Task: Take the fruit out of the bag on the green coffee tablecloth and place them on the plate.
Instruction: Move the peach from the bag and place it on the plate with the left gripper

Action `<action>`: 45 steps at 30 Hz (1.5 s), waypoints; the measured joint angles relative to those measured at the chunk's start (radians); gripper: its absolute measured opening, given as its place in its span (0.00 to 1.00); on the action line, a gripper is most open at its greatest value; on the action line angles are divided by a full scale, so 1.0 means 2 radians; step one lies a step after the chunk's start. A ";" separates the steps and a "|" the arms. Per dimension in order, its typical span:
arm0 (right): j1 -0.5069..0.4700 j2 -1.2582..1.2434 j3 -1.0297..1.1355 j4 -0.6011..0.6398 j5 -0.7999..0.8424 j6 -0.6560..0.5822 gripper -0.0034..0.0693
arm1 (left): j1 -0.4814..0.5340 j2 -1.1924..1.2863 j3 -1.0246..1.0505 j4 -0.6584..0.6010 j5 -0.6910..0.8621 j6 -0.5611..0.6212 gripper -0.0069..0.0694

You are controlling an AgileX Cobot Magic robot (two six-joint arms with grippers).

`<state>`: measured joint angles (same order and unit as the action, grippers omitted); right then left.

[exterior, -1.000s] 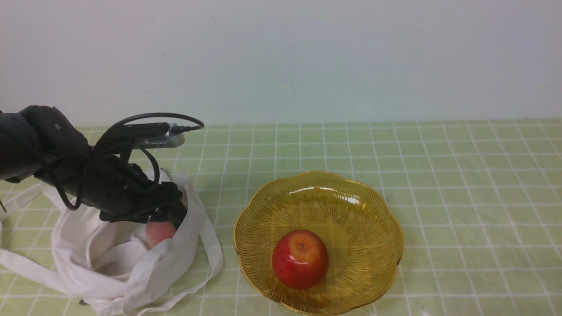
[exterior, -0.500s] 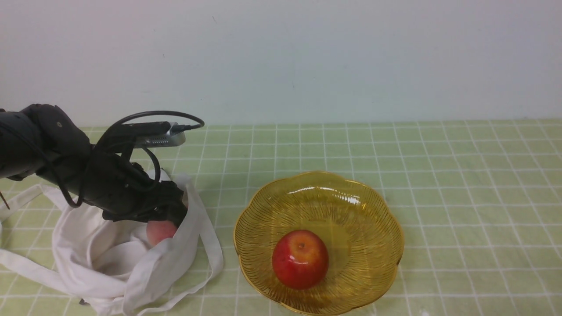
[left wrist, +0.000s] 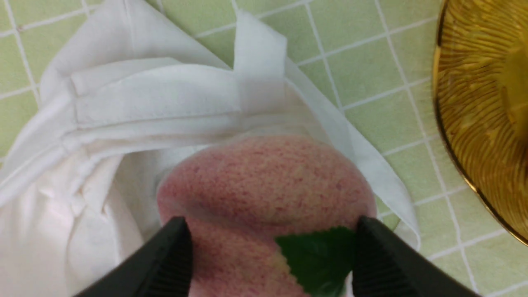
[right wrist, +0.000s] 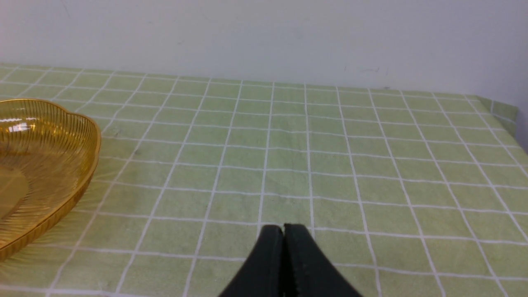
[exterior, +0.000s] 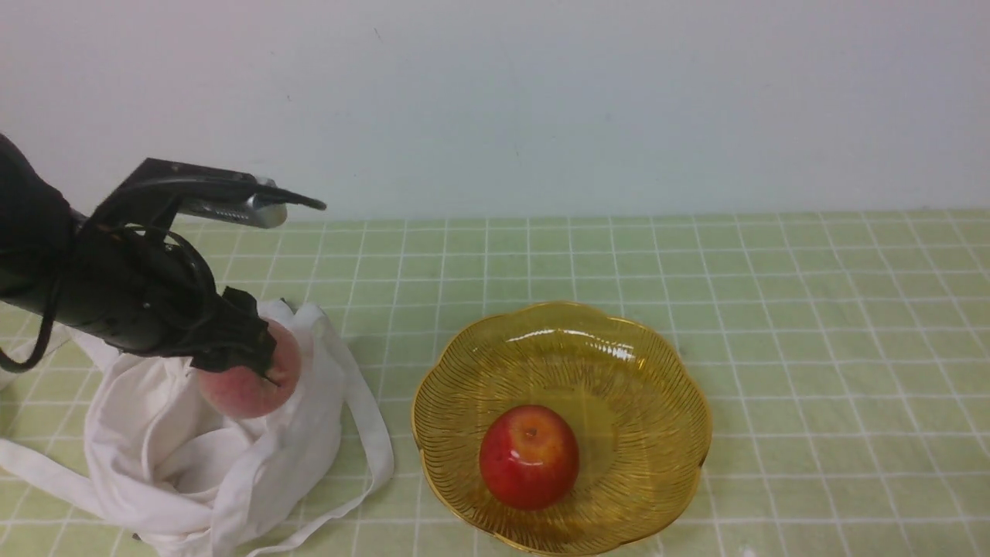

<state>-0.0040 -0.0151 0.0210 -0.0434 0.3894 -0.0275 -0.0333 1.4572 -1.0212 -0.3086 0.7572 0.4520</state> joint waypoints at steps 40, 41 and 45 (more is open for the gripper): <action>0.000 0.000 0.000 0.000 0.000 0.000 0.03 | -0.219 0.135 -0.025 -0.109 -0.237 -0.002 0.63; 0.000 0.000 0.000 0.000 0.000 0.000 0.03 | -0.219 0.135 -0.025 -0.109 -0.237 0.000 0.64; 0.000 0.000 0.000 0.000 0.000 0.000 0.03 | -0.225 0.140 -0.025 -0.110 -0.237 0.017 0.85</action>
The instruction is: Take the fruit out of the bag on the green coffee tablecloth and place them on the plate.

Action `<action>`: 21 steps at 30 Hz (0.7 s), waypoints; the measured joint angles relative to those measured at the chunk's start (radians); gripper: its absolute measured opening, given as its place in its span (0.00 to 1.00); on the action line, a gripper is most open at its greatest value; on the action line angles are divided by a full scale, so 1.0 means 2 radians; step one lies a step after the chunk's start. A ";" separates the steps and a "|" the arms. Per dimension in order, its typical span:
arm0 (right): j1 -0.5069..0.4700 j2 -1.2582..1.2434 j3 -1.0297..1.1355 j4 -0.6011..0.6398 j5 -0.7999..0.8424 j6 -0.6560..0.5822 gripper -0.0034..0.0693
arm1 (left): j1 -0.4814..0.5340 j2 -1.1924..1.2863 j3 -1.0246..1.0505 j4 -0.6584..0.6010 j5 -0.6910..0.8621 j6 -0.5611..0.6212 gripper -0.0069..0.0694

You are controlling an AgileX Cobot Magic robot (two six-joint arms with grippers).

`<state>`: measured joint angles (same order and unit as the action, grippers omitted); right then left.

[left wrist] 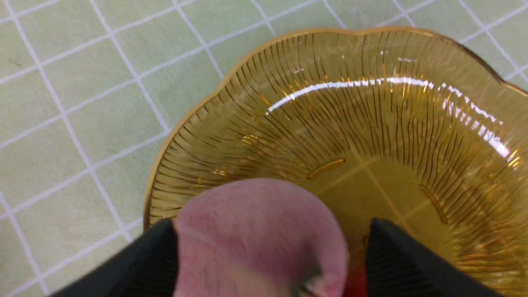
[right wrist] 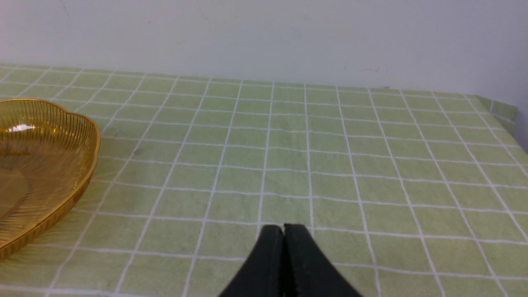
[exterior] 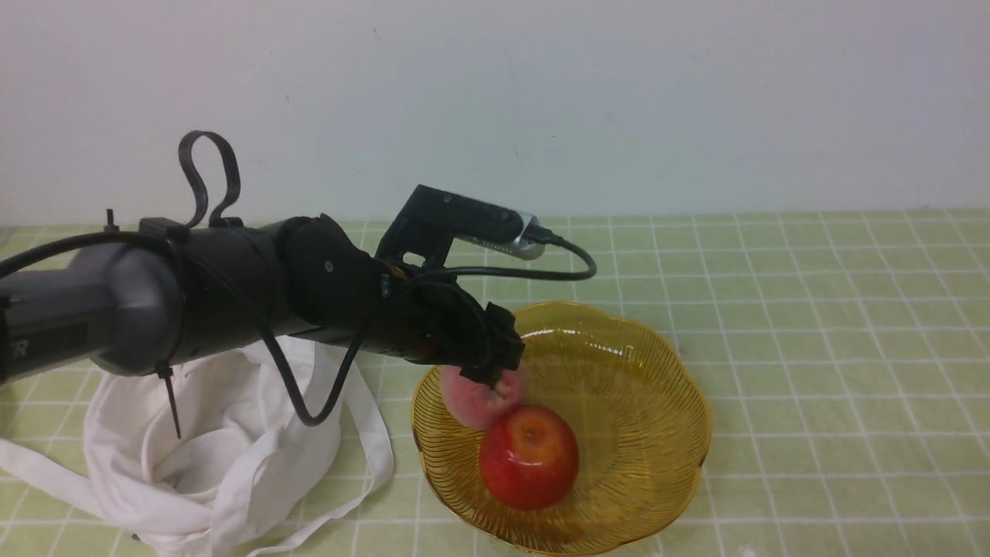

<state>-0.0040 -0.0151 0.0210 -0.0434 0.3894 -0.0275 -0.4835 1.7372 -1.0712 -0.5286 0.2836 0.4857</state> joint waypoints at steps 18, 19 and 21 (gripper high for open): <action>0.000 0.000 0.000 0.000 0.000 0.000 0.03 | 0.042 -0.202 -0.001 0.042 0.093 -0.027 0.43; 0.000 0.000 0.000 0.000 0.000 0.000 0.03 | 0.048 -0.230 -0.001 0.049 0.107 -0.035 0.31; 0.000 0.000 0.000 0.000 0.000 0.000 0.03 | 0.055 -0.281 -0.001 0.063 0.132 -0.046 0.16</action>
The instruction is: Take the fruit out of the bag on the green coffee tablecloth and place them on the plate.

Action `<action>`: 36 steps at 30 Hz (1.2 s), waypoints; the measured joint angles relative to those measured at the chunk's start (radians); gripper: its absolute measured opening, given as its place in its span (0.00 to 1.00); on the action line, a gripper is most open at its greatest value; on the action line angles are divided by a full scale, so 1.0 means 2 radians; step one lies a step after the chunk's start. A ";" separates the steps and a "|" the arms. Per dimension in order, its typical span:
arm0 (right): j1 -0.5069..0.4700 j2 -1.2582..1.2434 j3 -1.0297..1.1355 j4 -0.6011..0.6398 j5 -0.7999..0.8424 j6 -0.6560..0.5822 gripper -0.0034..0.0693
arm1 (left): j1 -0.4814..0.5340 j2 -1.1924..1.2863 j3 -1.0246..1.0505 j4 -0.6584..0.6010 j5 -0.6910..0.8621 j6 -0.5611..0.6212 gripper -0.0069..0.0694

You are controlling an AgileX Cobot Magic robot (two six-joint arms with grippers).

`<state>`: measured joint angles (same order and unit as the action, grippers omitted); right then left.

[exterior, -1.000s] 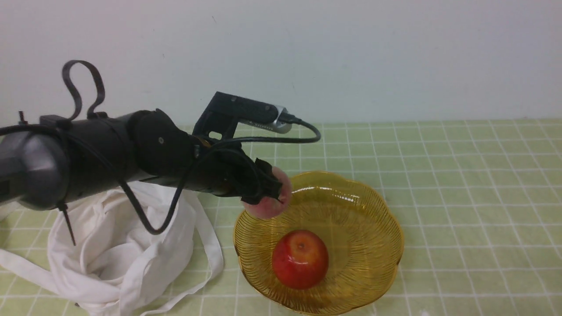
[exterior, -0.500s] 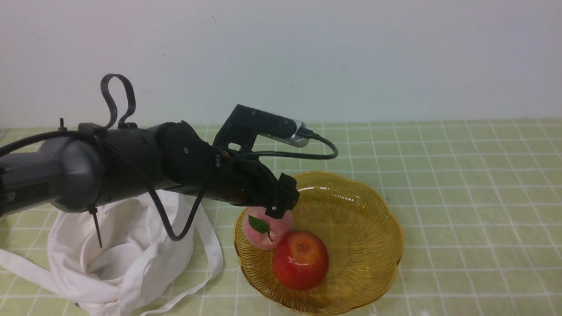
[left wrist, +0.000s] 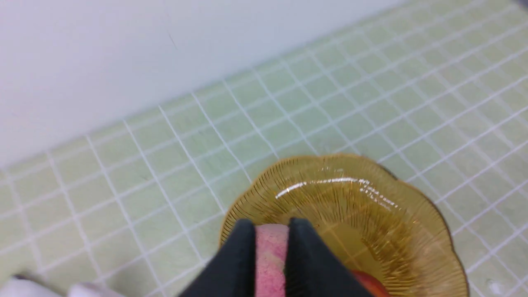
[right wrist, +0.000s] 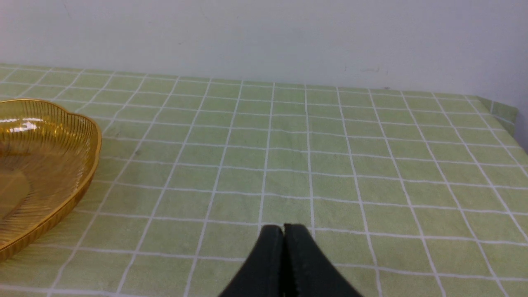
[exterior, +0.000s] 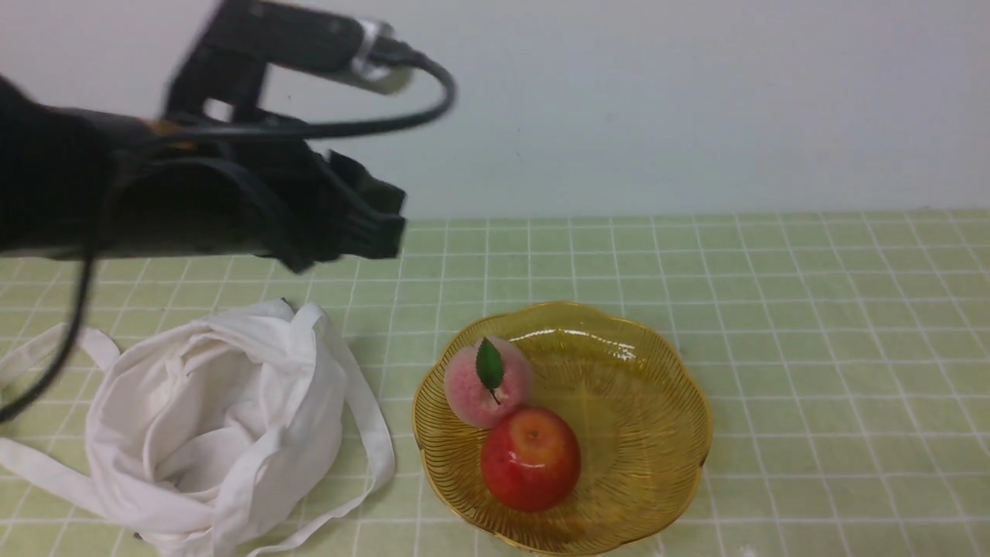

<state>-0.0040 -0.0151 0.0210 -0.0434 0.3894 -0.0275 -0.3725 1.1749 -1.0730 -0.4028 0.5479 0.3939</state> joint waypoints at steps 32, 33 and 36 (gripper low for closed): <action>0.000 0.000 0.000 0.000 0.000 0.000 0.03 | 0.004 -0.465 0.168 0.134 0.062 -0.095 0.08; 0.000 0.000 0.000 0.000 0.000 0.000 0.03 | 0.005 -0.472 0.177 0.155 0.062 -0.115 0.08; 0.000 0.000 0.000 0.000 0.000 0.000 0.03 | 0.020 -0.495 0.215 0.197 0.053 -0.158 0.08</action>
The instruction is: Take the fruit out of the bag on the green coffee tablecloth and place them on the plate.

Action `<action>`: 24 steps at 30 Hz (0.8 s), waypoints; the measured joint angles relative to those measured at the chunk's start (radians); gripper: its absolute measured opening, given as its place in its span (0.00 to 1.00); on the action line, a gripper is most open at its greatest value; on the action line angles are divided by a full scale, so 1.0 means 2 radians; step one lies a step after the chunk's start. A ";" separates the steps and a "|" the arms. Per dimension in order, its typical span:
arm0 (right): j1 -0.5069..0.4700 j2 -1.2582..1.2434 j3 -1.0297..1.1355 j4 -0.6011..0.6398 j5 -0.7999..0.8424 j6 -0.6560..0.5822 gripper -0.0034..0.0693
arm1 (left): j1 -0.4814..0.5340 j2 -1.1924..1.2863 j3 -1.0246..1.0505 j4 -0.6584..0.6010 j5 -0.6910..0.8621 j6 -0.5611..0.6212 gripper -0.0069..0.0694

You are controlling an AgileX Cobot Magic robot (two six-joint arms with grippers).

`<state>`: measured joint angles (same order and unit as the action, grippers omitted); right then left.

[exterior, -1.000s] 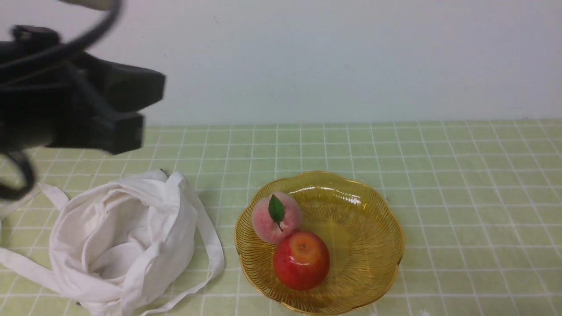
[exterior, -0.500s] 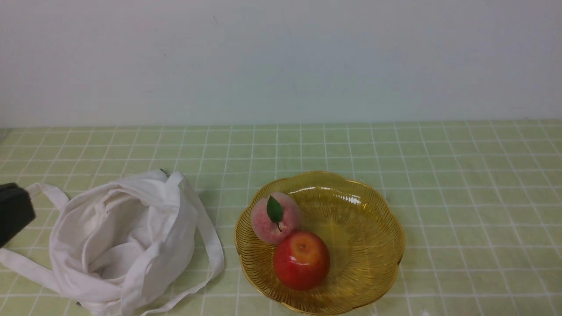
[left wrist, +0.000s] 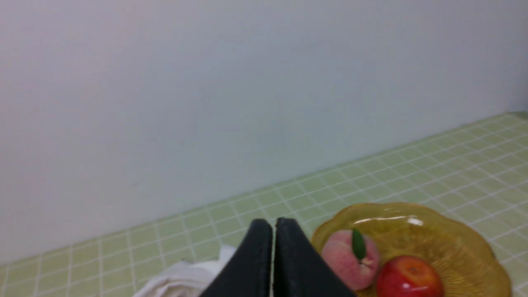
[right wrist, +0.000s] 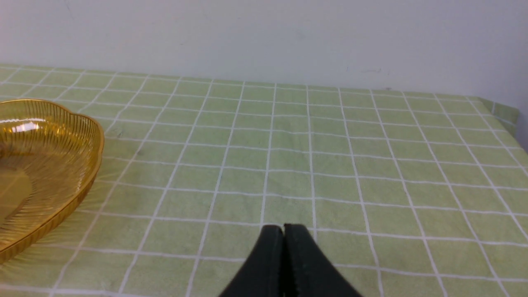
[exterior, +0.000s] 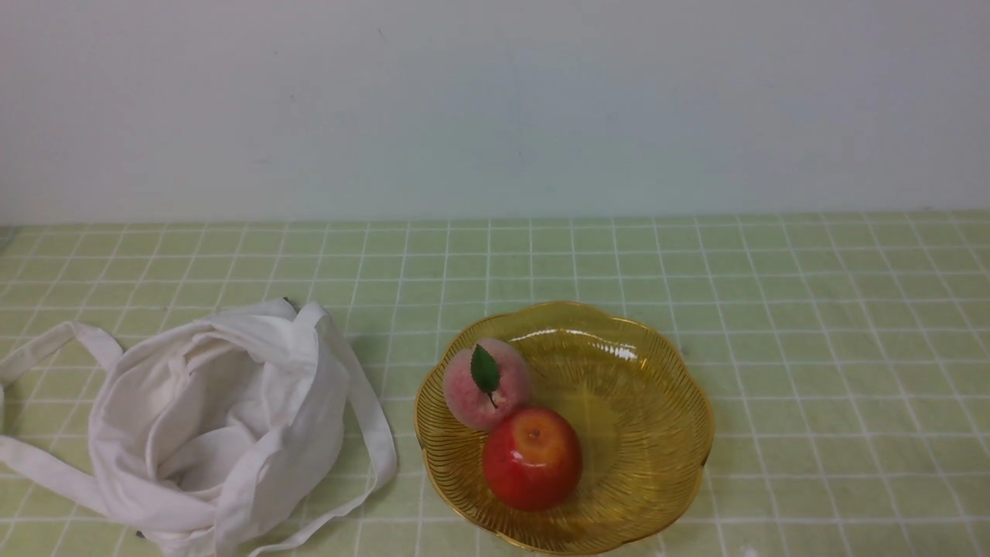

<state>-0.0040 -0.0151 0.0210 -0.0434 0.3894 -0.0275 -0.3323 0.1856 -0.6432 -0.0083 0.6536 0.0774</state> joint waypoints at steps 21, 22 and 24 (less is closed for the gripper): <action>0.000 0.000 0.000 0.000 0.000 0.000 0.03 | 0.126 -0.098 0.334 0.010 -0.133 -0.023 0.08; 0.000 0.000 0.000 0.001 0.000 0.000 0.03 | 0.126 -0.098 0.334 0.010 -0.133 -0.023 0.08; 0.000 0.000 0.000 0.001 0.000 0.000 0.03 | 0.126 -0.098 0.334 0.010 -0.133 -0.023 0.08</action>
<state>-0.0040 -0.0151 0.0210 -0.0415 0.3902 -0.0275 -0.0799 -0.0110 0.0257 0.0115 0.3872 0.0309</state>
